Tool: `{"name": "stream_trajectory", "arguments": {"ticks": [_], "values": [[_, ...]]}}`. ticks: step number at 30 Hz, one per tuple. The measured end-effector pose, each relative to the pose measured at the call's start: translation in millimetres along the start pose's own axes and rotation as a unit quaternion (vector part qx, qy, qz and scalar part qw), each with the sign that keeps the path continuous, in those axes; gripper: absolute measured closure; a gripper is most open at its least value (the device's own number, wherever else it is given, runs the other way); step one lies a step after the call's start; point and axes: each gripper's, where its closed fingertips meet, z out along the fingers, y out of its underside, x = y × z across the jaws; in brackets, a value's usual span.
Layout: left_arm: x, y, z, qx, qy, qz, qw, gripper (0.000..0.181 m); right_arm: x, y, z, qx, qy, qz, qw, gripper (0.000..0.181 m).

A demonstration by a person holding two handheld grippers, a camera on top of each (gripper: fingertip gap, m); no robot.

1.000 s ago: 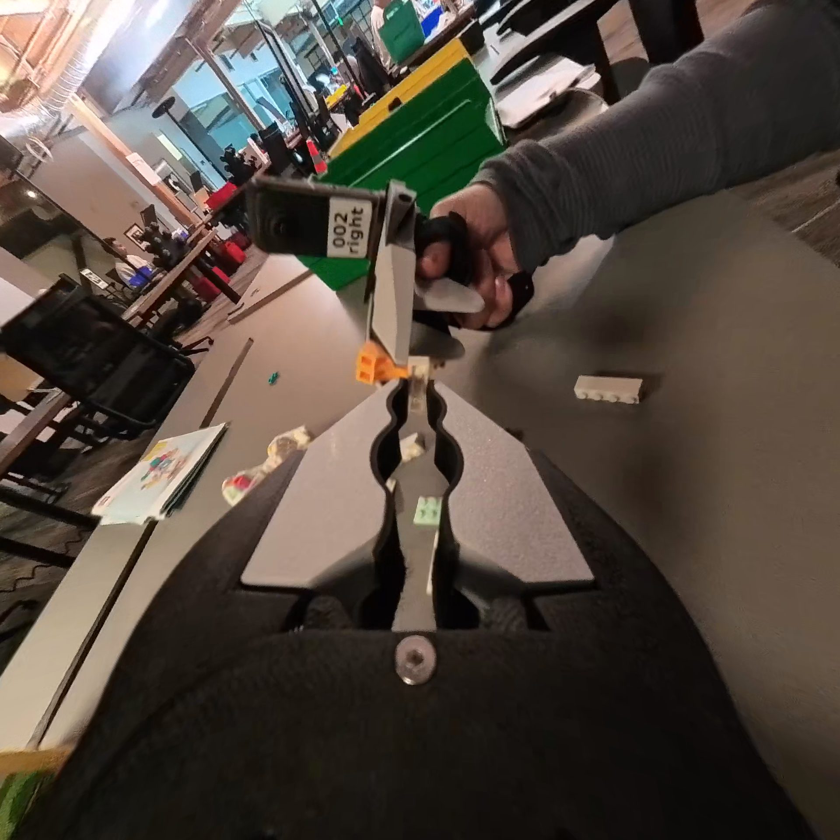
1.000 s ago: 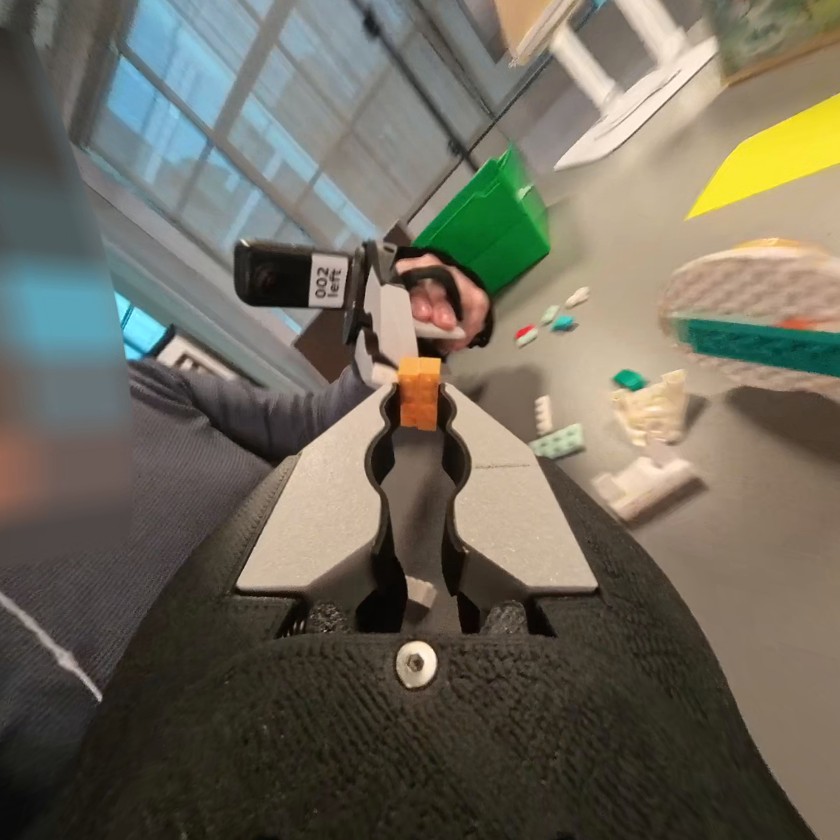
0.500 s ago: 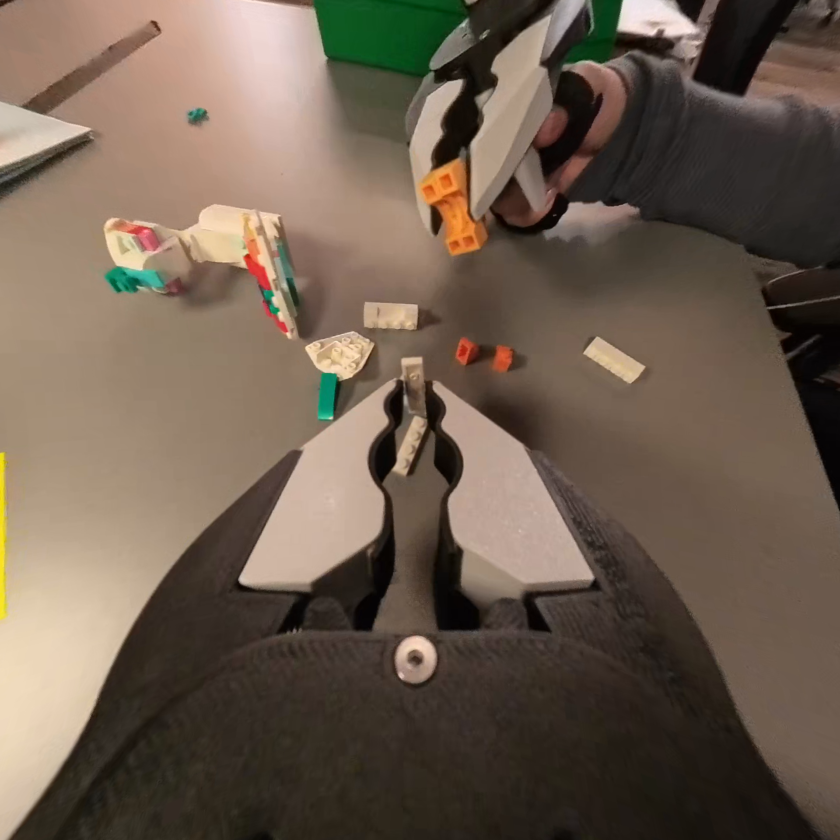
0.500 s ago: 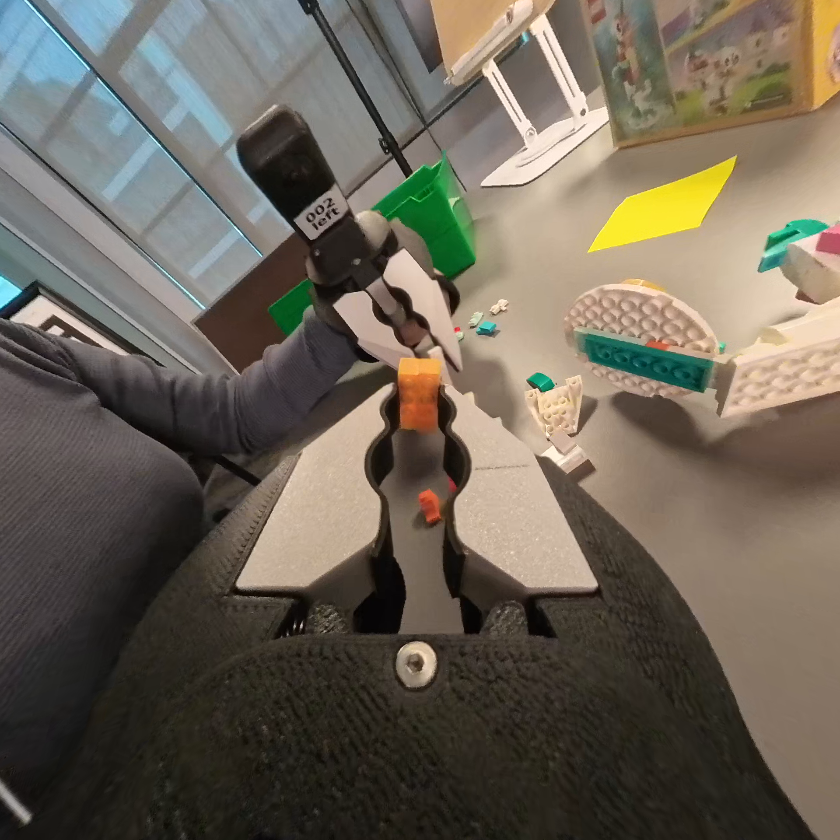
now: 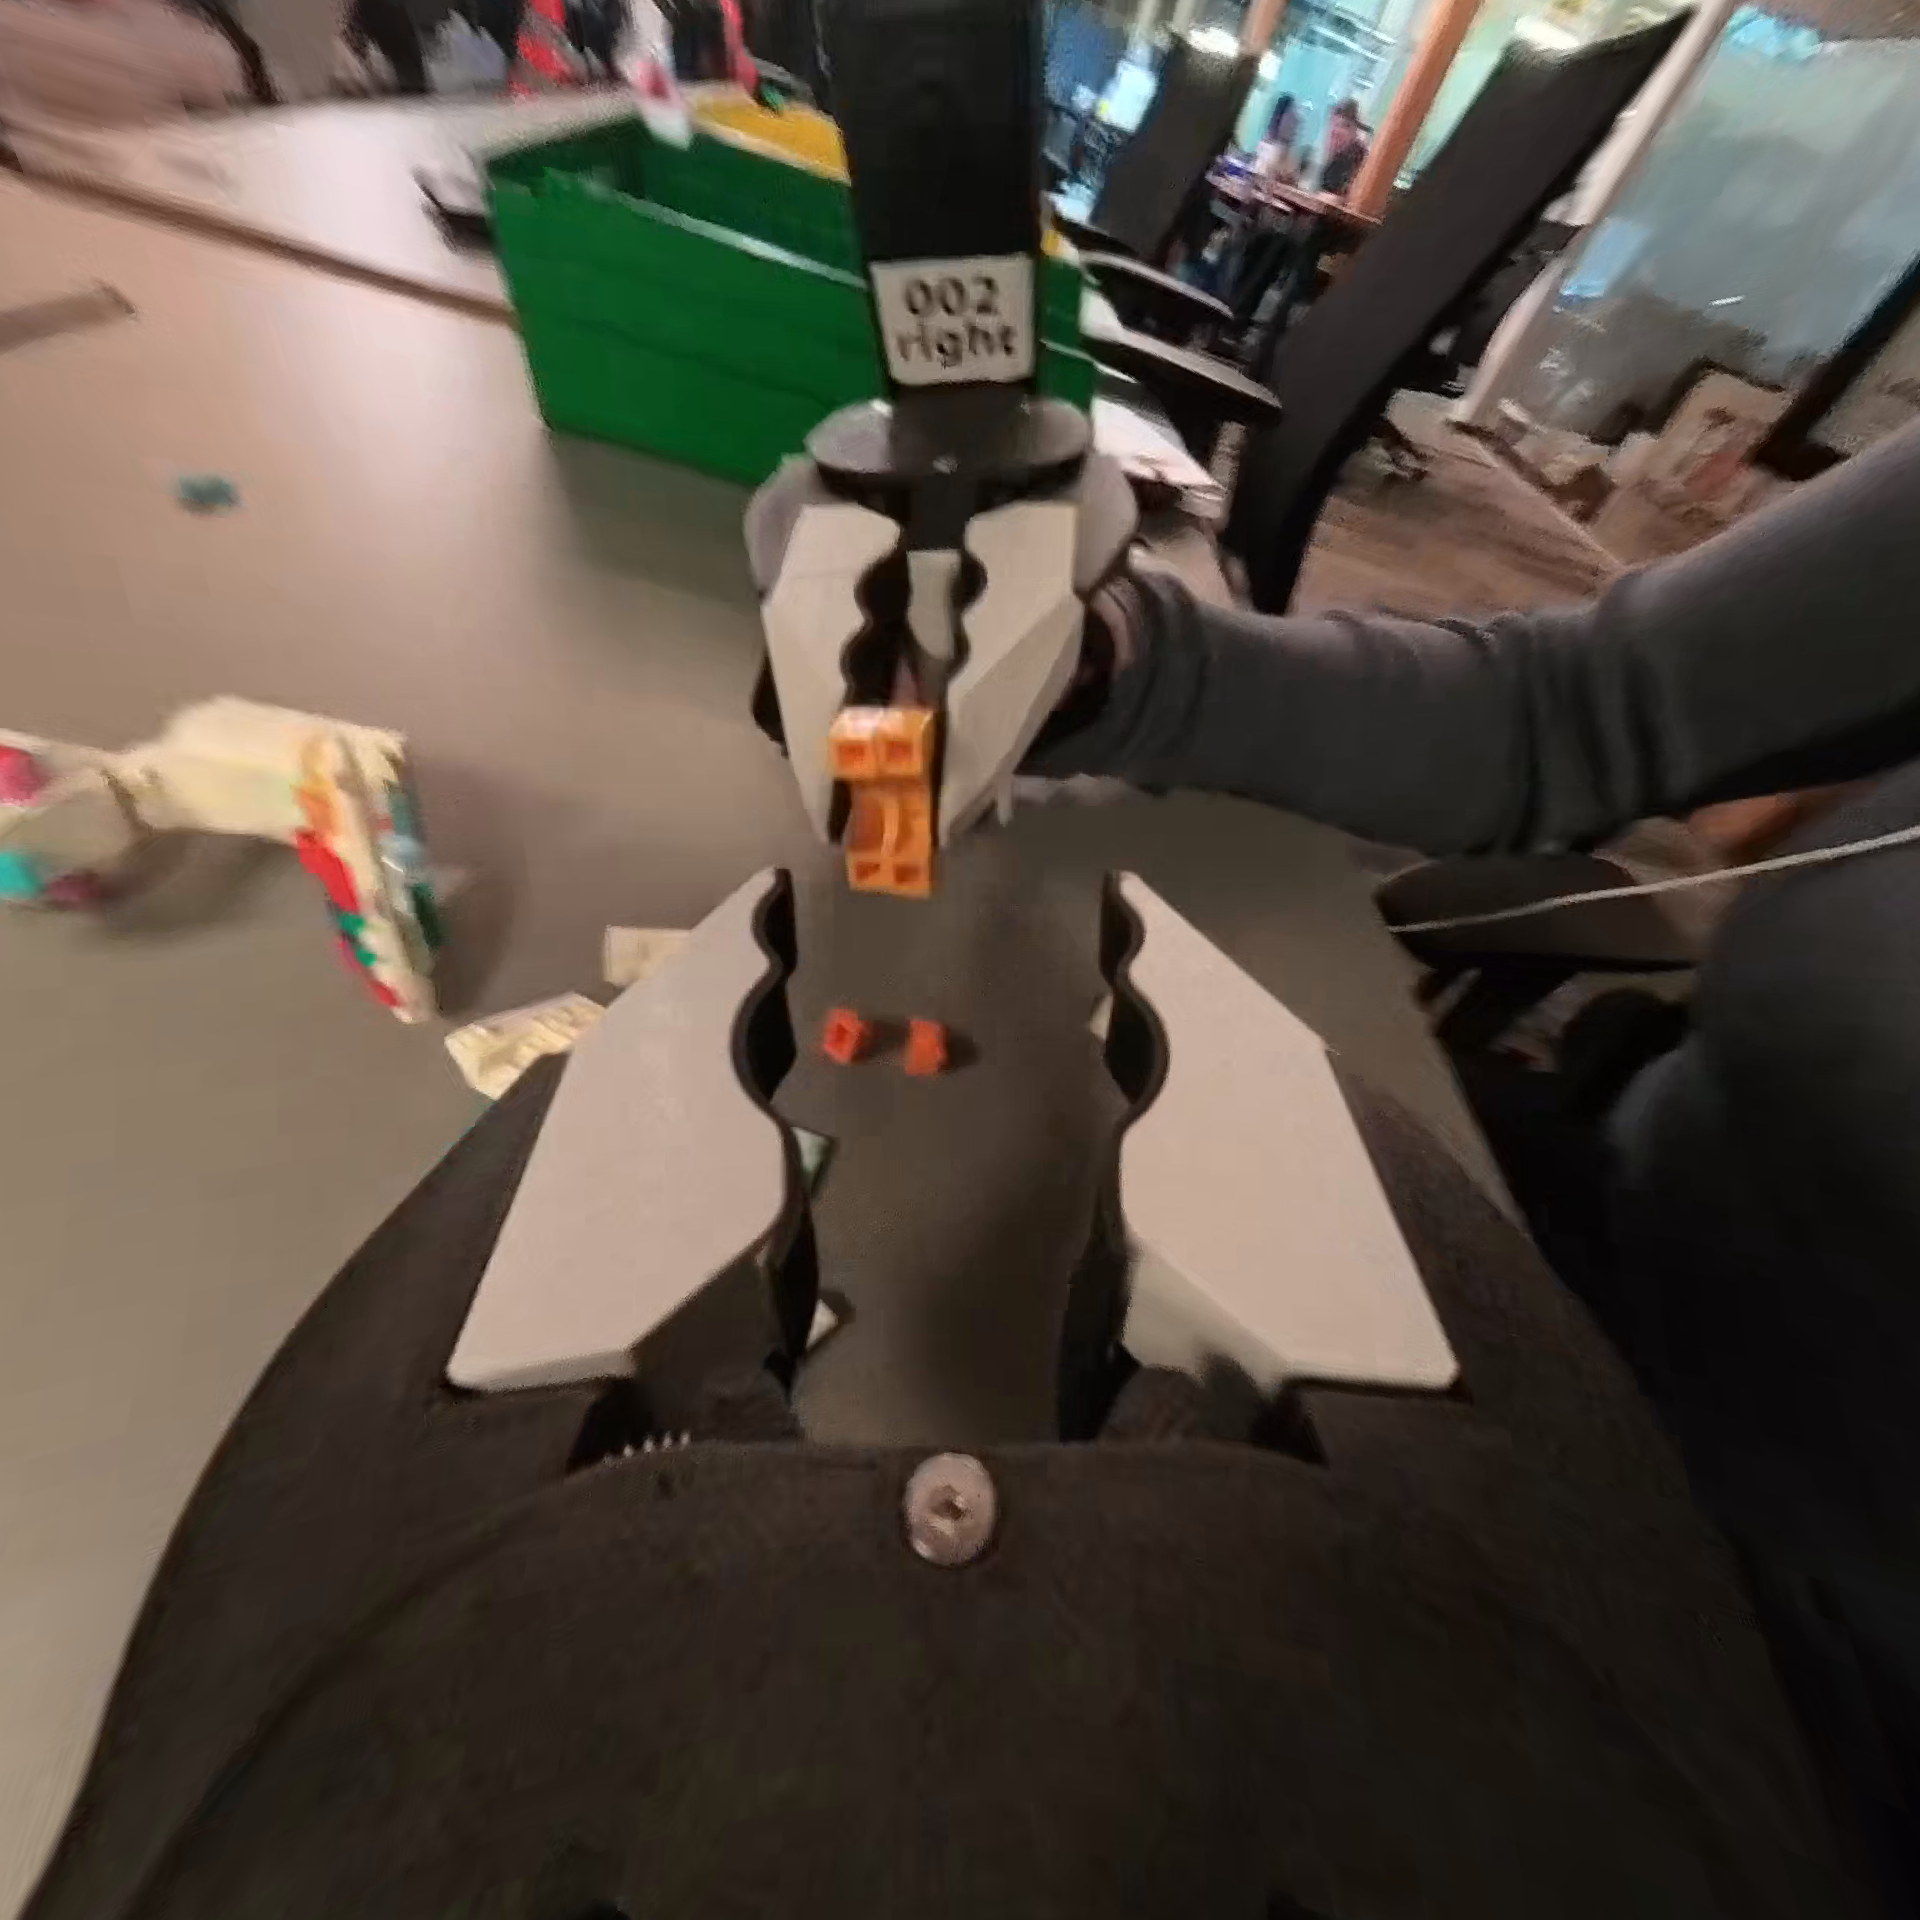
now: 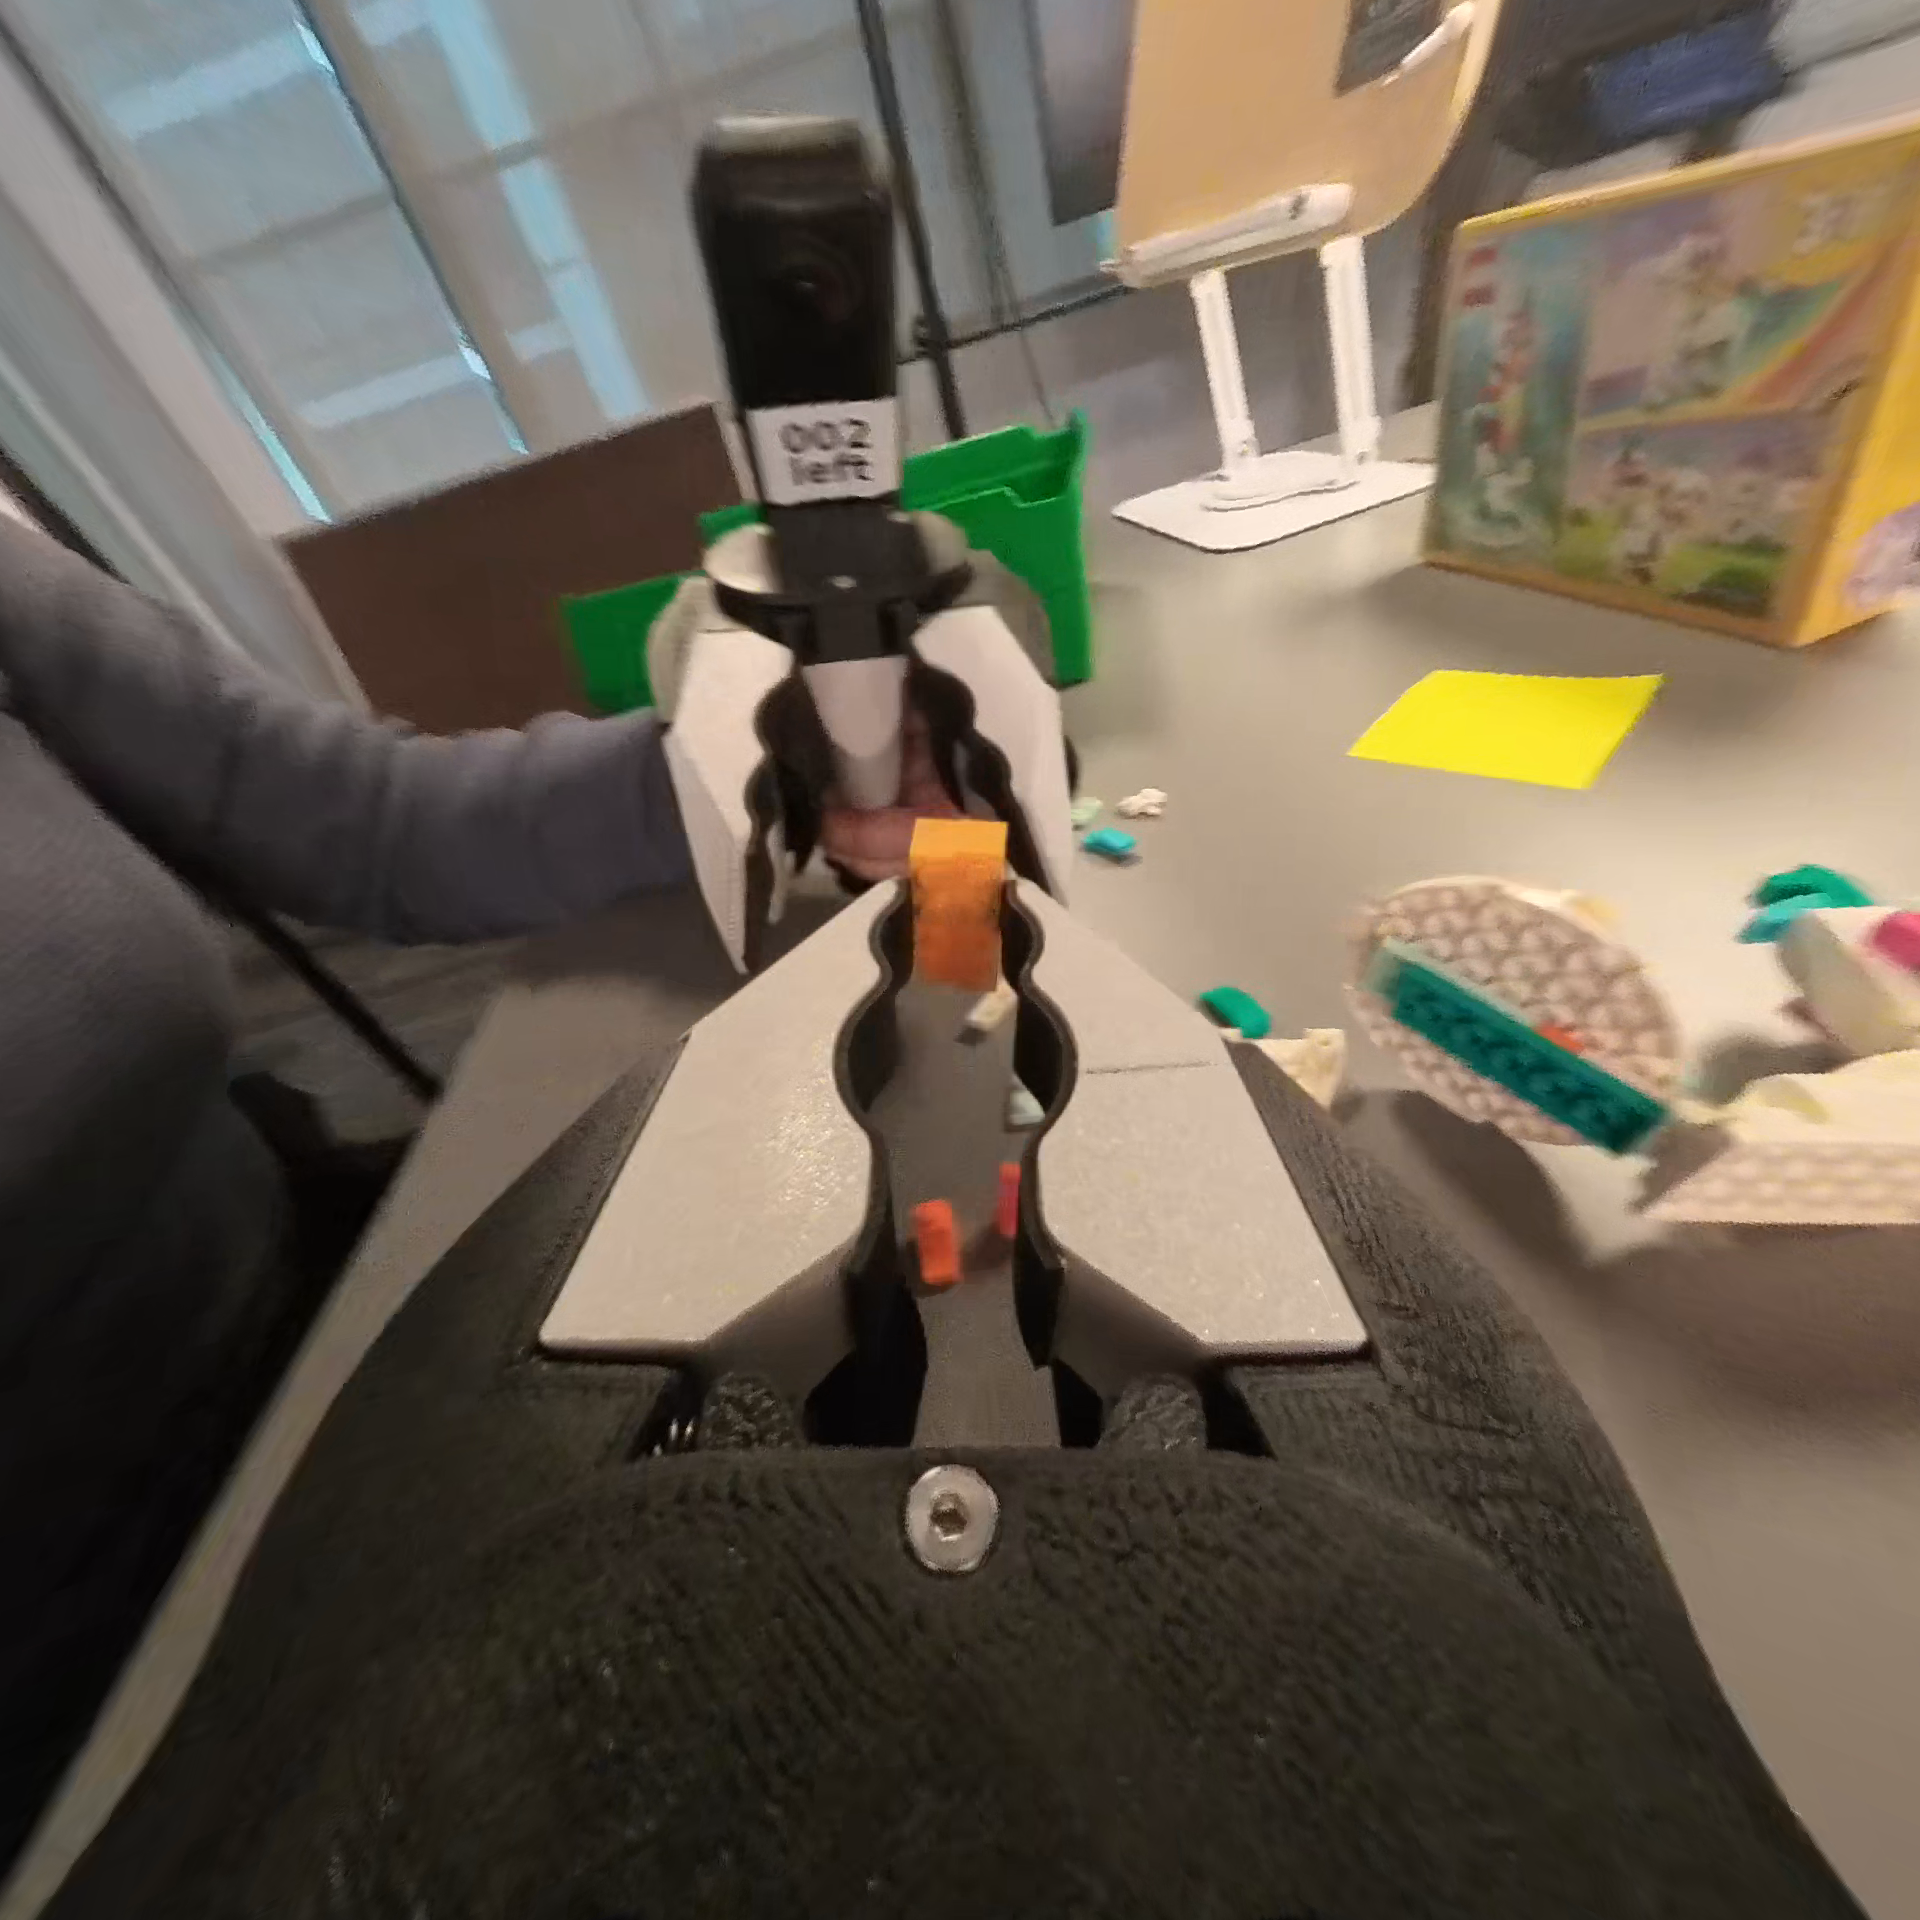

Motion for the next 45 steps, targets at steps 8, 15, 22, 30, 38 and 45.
{"name": "stream_trajectory", "arguments": {"ticks": [8,15,22,30,38,45], "values": [[-29,-19,1,0.071,-0.111,-0.028,0.991,0.134,25,2,0,-0.101,0.216,-0.312,0.92,0.168],[-44,2,1,0.0,-0.154,-0.034,0.987,0.17,34,23,4,-0.193,0.246,-0.388,0.867,0.165],[-70,30,-38,-0.084,-0.194,-0.112,0.971,0.171,41,40,-10,-0.228,0.21,-0.299,0.902,0.152],[-85,58,-61,-0.133,-0.221,-0.183,0.949,0.153,43,51,-26,-0.232,0.165,-0.15,0.947,0.154],[-84,41,-61,-0.085,-0.206,-0.175,0.959,0.133,58,53,-33,-0.209,0.184,-0.054,0.959,0.148],[-85,26,-56,-0.072,-0.241,-0.073,0.965,0.141,60,70,-19,-0.243,0.202,-0.013,0.949,0.143]]}}
